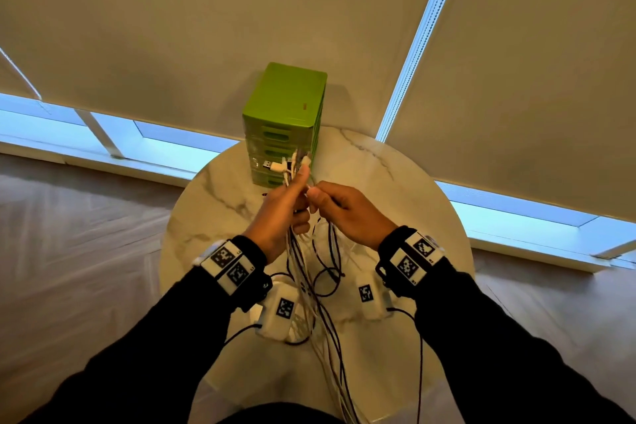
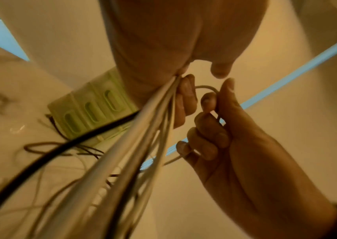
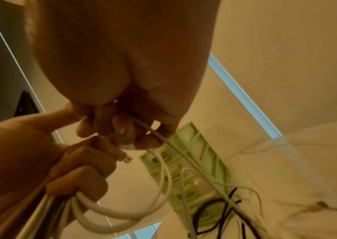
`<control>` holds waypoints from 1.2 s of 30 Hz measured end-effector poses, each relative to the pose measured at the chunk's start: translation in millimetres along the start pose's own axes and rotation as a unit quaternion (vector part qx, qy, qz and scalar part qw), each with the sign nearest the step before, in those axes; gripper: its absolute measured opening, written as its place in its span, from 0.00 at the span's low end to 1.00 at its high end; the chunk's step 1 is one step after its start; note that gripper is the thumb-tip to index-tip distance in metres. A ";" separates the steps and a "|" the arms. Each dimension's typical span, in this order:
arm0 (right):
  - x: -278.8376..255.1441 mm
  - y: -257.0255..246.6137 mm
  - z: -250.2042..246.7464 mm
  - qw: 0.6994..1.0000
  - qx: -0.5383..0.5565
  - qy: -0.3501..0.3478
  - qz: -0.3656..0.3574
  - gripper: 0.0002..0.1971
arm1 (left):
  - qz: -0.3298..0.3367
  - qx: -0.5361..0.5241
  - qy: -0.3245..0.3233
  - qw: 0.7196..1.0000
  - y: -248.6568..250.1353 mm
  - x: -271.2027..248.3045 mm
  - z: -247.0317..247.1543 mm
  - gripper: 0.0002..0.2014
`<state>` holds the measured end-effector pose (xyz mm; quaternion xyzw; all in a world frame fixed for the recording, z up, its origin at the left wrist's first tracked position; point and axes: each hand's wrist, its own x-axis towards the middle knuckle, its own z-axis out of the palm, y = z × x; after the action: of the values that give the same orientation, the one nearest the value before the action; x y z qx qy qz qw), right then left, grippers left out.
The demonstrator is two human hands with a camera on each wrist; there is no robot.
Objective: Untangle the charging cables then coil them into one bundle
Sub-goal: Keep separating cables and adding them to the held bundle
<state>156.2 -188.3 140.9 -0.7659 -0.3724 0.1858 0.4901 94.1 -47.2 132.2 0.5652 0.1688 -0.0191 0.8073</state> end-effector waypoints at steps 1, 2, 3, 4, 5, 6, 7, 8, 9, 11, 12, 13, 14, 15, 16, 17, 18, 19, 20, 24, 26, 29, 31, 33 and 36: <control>-1.9 1.1 -1.1 1.000 0.017 -0.013 0.002 0.15 | -0.006 -0.014 -0.006 1.000 0.2 1.4 -0.6 0.17; -3.9 4.2 -2.3 0.999 0.029 -0.027 0.008 0.15 | -0.007 -0.020 -0.009 1.000 0.5 2.3 -1.1 0.14; -6.2 8.8 -3.3 0.998 0.032 -0.042 0.017 0.16 | -0.004 -0.021 -0.010 1.000 0.1 2.9 -1.6 0.12; -8.6 15.8 -4.3 0.998 0.023 -0.058 0.031 0.17 | 0.002 -0.021 -0.008 1.000 0.4 3.1 -1.8 0.10; -10.9 24.2 -5.7 0.996 0.002 -0.076 0.052 0.17 | 0.009 -0.021 -0.005 1.000 1.2 3.2 -2.0 0.09; -13.8 34.4 -7.2 0.992 -0.034 -0.095 0.078 0.17 | 0.019 -0.023 -0.002 1.000 2.3 3.1 -2.6 0.08; -16.8 47.6 -8.8 0.986 -0.072 -0.113 0.101 0.17 | 0.030 -0.026 0.001 0.999 4.0 2.5 -3.7 0.07; -20.5 59.6 -10.1 0.978 -0.112 -0.128 0.124 0.16 | 0.042 -0.032 0.006 0.999 6.3 1.6 -5.8 0.07; -24.2 74.0 -12.6 0.967 -0.150 -0.143 0.145 0.16 | 0.052 -0.043 0.011 0.998 9.0 1.2 -7.8 0.07; -34.6 99.9 -18.3 0.943 -0.213 -0.166 0.194 0.18 | 0.074 -0.062 0.025 0.995 16.7 0.4 -14.0 0.08; -40.8 108.0 -20.7 0.933 -0.229 -0.169 0.219 0.19 | 0.084 -0.066 0.032 0.994 21.1 0.1 -17.6 0.09; -46.6 119.4 -22.4 0.929 -0.233 -0.165 0.236 0.20 | 0.093 -0.066 0.037 0.993 25.3 -0.5 -21.8 0.09; -52.2 123.8 -24.3 0.926 -0.232 -0.152 0.255 0.21 | 0.102 -0.060 0.041 0.992 28.2 -1.1 -25.4 0.09; -55.7 131.1 -26.1 0.929 -0.228 -0.130 0.261 0.22 | 0.110 -0.047 0.046 0.992 29.9 -1.9 -29.3 0.10; -57.9 133.1 -27.3 0.934 -0.225 -0.098 0.261 0.22 | 0.118 -0.032 0.050 0.991 29.8 -2.6 -32.1 0.10; -58.0 137.9 -29.1 0.941 -0.219 -0.066 0.250 0.22 | 0.124 -0.019 0.052 0.991 28.6 -3.3 -34.1 0.11; -56.7 133.3 -30.7 0.946 -0.217 -0.040 0.239 0.20 | 0.127 -0.012 0.051 0.991 27.1 -4.8 -34.6 0.11; -54.5 131.9 -32.4 0.949 -0.224 -0.020 0.222 0.18 | 0.128 -0.010 0.047 0.991 24.9 -5.5 -33.4 0.12; -52.4 123.3 -33.7 0.948 -0.238 -0.012 0.211 0.23 | 0.128 -0.011 0.043 0.991 23.2 -6.4 -30.7 0.12; -48.6 71.8 -33.6 0.971 -0.173 0.005 0.164 0.50 | 0.126 0.002 0.027 0.992 17.7 -4.9 -11.5 0.13; -53.4 44.6 -25.8 0.984 -0.131 0.006 0.116 0.52 | 0.121 0.017 0.009 0.992 12.2 -3.2 3.7 0.13; -64.0 16.2 -13.1 0.988 -0.135 0.033 0.073 0.39 | 0.108 0.035 -0.038 0.993 5.8 -5.9 33.2 0.13; -76.0 2.8 -13.3 0.987 -0.127 0.080 0.065 0.20 | 0.107 0.052 -0.064 0.991 4.4 -9.3 54.2 0.12; -91.6 -5.6 -19.9 0.981 -0.130 0.133 0.055 0.11 | 0.113 0.076 -0.089 0.987 3.4 -10.7 71.1 0.14; -120.5 -14.9 -39.6 0.969 -0.139 0.197 0.061 0.16 | 0.112 0.085 -0.125 0.982 0.5 -10.5 93.3 0.14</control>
<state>97.4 -299.6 162.3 -0.8691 -0.2438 0.0073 0.4302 107.7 -134.5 164.1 0.6406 -0.0001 -0.0133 0.7678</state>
